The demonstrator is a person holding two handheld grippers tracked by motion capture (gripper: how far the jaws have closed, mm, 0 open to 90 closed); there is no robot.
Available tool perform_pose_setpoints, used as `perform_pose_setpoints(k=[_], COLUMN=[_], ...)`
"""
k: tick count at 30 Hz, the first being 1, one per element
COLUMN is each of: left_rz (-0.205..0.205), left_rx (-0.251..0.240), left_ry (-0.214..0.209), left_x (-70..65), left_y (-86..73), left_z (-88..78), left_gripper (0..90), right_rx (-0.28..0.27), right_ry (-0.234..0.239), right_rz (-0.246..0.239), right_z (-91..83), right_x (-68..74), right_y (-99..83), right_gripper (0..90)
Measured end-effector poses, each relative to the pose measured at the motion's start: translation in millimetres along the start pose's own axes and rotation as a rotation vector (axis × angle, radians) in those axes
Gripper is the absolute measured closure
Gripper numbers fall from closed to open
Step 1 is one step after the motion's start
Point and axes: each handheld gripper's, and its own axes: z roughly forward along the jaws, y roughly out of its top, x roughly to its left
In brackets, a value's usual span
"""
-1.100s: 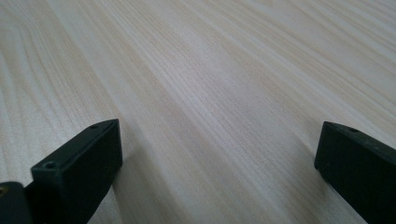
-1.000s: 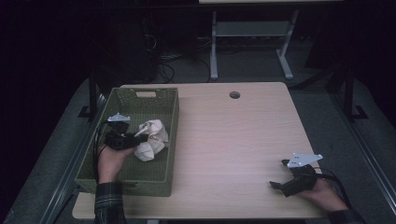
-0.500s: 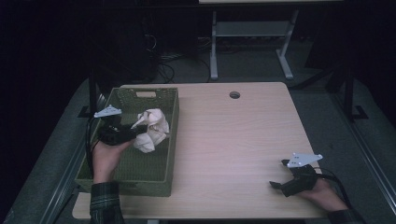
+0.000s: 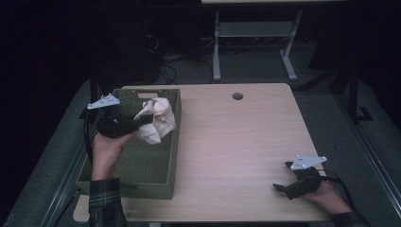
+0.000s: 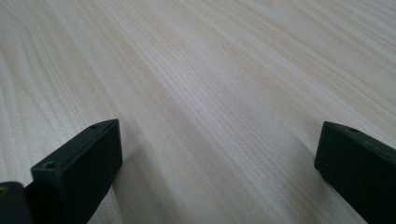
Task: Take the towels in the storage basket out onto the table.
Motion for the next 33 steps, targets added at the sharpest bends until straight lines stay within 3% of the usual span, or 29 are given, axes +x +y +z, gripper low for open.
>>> perform_pose_setpoints(k=[5, 15, 33], left_rz=[0.014, 0.067, 0.159], left_rx=[-0.031, -0.029, -0.009], left_ry=[-0.047, -0.091, -0.209], left_x=[-6.6, -24.8, -75.4], left_y=[10.5, 27.0, 48.7], left_z=[-1.8, 7.9, 50.9], left_gripper=[68.4, 68.4, 68.4], right_rx=[0.0, 0.0, 0.0], right_ry=[0.0, 0.0, 0.0], right_rz=[0.0, 0.0, 0.0], right_z=[0.0, 0.0, 0.0], right_x=[0.0, 0.0, 0.0], right_y=[0.0, 0.0, 0.0], right_gripper=[0.4, 0.4, 0.4])
